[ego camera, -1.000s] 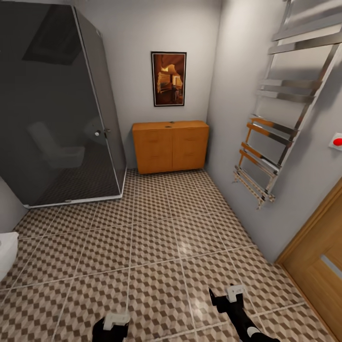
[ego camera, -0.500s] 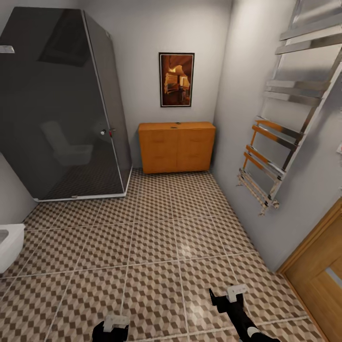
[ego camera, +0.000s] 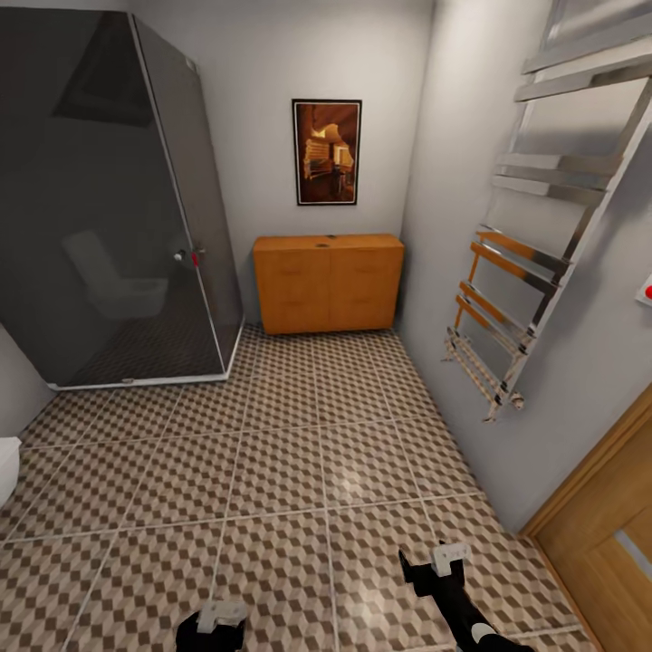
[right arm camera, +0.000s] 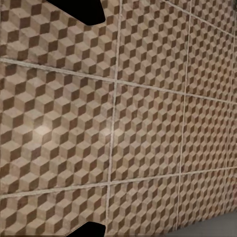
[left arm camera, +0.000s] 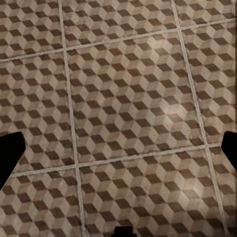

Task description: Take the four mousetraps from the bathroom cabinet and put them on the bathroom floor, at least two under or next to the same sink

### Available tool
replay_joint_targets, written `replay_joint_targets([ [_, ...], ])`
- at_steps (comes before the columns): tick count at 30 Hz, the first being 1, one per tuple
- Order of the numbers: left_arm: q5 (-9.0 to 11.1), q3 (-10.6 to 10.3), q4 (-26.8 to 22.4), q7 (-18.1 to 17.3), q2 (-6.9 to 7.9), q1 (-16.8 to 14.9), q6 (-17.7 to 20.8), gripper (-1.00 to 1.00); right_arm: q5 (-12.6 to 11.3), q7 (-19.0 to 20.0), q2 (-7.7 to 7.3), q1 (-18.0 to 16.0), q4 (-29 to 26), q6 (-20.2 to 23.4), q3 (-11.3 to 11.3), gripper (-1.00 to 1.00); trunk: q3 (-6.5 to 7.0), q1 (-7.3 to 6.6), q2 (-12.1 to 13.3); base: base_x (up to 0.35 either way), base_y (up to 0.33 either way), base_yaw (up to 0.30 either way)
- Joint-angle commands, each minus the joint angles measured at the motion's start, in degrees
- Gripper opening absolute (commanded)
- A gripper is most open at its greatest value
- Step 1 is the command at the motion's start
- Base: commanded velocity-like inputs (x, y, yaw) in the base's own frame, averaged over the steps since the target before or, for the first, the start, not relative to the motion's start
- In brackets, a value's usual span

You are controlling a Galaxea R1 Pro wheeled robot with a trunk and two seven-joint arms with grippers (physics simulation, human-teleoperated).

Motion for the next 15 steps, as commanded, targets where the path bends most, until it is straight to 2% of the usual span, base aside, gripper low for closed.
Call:
replay_joint_targets([
  [1,0.34,-0.49,0.25,0.15,-0.06,-0.11,-0.39,1.0,0.08,0.02,-0.02,-0.05,0.05,-0.16,0.16,1.0,-0.11,0.06,-0.11,0.221,-0.102,0.0],
  [15,0.34,-0.49,0.28,0.15,-0.02,-0.11,-0.39,1.0,0.08,0.02,-0.02,-0.05,0.05,-0.16,0.13,1.0,-0.11,0.06,-0.11,0.23,-0.022,0.0],
])
